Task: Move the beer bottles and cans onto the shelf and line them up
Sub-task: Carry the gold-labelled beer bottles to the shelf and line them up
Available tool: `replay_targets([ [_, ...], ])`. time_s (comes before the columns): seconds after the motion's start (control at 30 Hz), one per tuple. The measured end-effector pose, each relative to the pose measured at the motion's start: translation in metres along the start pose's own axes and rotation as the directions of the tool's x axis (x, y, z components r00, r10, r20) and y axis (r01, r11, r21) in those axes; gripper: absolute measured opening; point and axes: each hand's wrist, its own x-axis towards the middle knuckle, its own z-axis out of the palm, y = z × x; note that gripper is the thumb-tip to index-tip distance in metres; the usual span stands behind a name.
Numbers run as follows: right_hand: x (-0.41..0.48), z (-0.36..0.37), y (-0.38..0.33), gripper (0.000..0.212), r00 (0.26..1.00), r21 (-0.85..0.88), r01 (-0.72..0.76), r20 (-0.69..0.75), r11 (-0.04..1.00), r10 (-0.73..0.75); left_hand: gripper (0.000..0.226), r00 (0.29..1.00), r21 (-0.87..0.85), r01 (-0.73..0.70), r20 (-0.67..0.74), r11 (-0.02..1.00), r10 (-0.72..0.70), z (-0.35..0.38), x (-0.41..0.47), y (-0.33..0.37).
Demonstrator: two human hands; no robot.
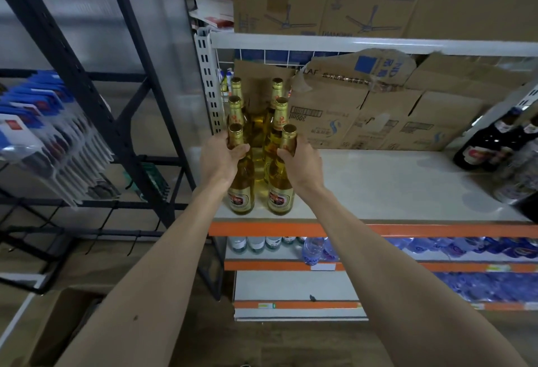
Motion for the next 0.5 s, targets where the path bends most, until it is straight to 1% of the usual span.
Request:
replay_targets([
  [0.17, 0.002, -0.001, 0.001, 0.022, 1.000, 0.028, 0.007, 0.026, 1.000, -0.008, 0.016, 1.000, 0.050, -0.021, 0.003, 0.999, 0.021, -0.004, 0.003, -0.001],
  [0.27, 0.008, -0.003, 0.004, 0.012, 0.994, 0.094, 0.008, 0.104, 0.996, -0.018, 0.018, 1.000, 0.061, -0.019, 0.008, 0.998, 0.018, -0.003, 0.003, -0.003],
  [0.33, 0.012, -0.003, 0.004, 0.010, 0.987, 0.104, 0.017, 0.155, 0.994, -0.033, 0.020, 0.999, 0.043, -0.032, 0.007, 0.999, 0.032, -0.003, 0.004, -0.005],
  [0.43, 0.016, -0.001, 0.003, 0.013, 0.982, 0.102, 0.030, 0.181, 0.994, -0.049, 0.022, 0.999, 0.020, -0.035, 0.025, 0.999, 0.034, -0.004, 0.004, -0.006],
  [0.5, 0.016, -0.001, 0.003, 0.018, 0.981, 0.118, 0.037, 0.186, 0.992, -0.059, 0.024, 0.997, -0.002, -0.028, 0.070, 1.000, 0.028, -0.006, 0.006, -0.005],
])
